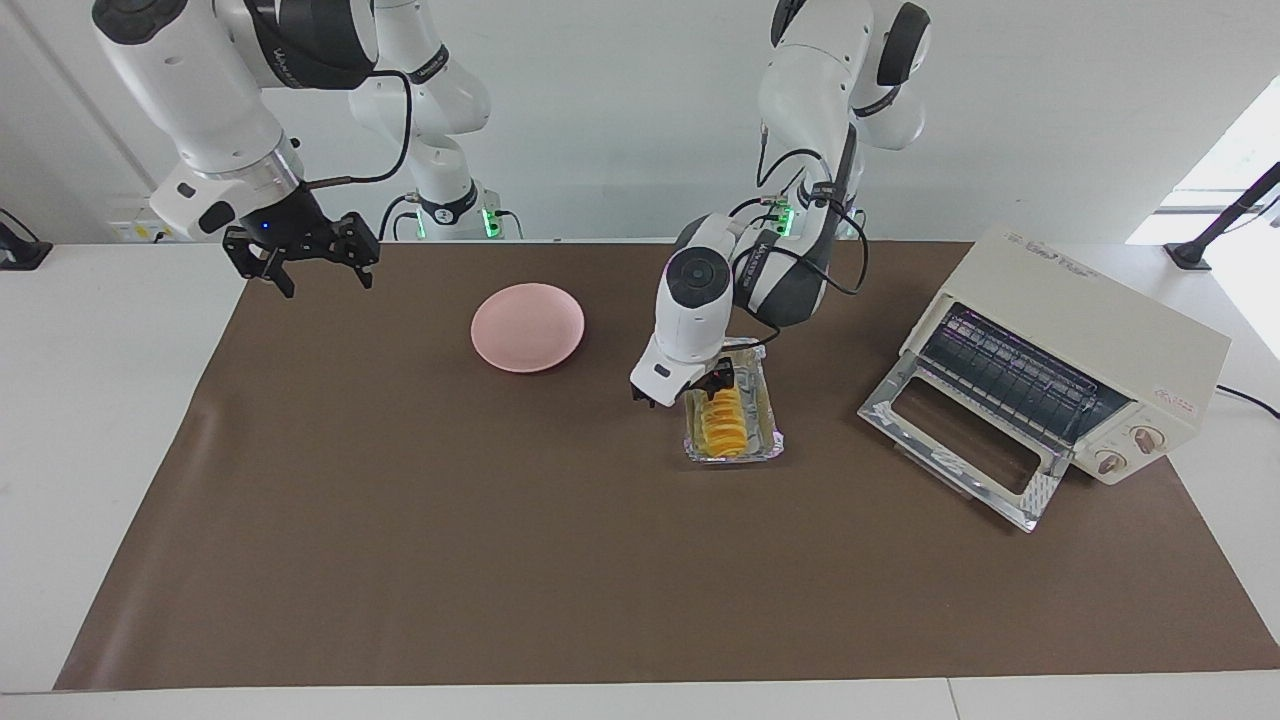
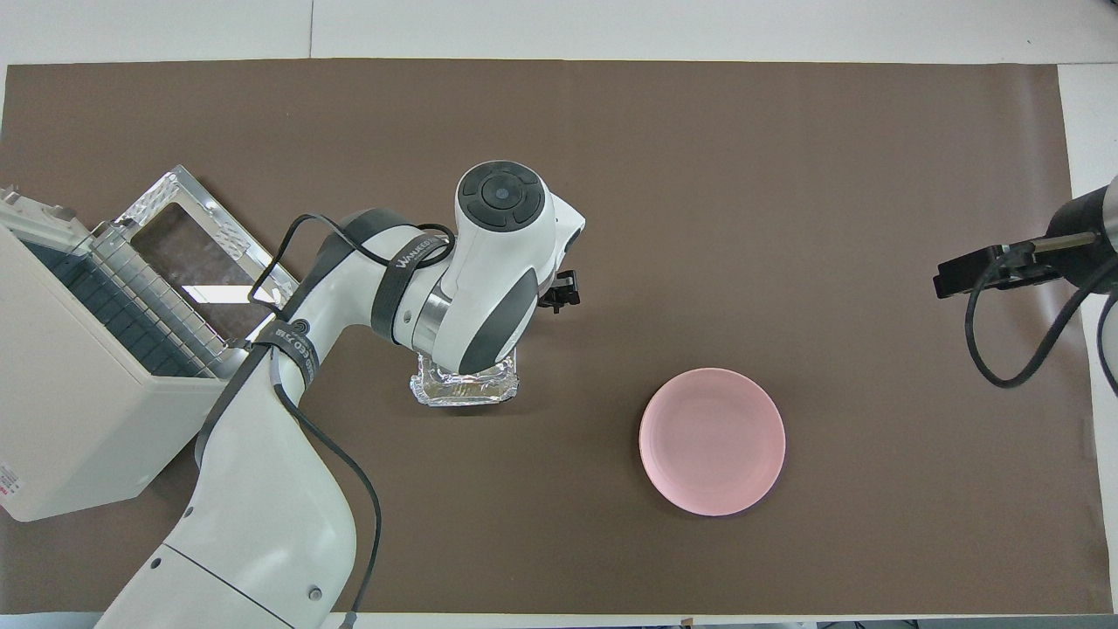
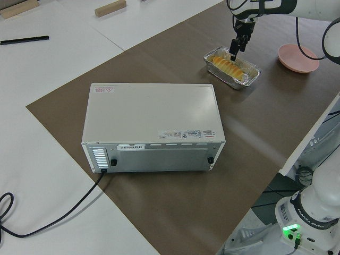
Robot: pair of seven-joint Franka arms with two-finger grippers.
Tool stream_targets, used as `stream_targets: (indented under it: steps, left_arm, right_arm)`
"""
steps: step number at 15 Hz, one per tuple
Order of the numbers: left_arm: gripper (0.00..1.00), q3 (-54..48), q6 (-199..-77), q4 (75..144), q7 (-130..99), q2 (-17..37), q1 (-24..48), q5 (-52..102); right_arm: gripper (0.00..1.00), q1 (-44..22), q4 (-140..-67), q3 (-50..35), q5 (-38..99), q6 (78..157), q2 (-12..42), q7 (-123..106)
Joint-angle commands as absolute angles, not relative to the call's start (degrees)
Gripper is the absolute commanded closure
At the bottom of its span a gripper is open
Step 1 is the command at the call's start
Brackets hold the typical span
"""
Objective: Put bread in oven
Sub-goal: 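Reach the left gripper down to the foil tray, then grasp the foil tray with the left gripper and lift it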
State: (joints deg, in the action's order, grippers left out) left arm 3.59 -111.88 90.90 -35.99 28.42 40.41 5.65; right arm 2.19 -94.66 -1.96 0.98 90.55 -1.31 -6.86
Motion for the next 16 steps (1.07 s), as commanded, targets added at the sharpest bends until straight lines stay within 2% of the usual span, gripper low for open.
stream_targets:
  steps: [1,5,13,14,16]
  left_arm:
    - [0.16,4.3,-116.1,98.3,-36.5,24.6,41.0,6.2]
    - [0.24,4.3,-117.2,99.4,-36.5,24.3,41.0,6.3]
    - [0.24,4.3,-119.3,98.3,-36.6,24.8,41.0,8.3]
    - [0.27,4.3,-119.5,98.5,-36.7,24.7,41.0,8.4]
    - [0.39,4.3,-119.4,98.9,-36.7,24.6,41.6,8.3]
  right_arm:
    - [0.00,4.0,-92.6,-3.3,0.3,89.0,-0.3,-6.9]
    - [0.00,4.0,-94.6,-3.7,0.4,88.8,-1.2,-5.1]
    - [0.00,3.8,-94.6,-3.6,0.4,88.5,-1.3,-5.1]
    - [0.00,3.8,-94.6,-3.6,0.4,88.8,-1.3,-5.5]
    - [0.00,3.6,-94.6,-3.6,0.3,88.7,-1.3,-5.0]
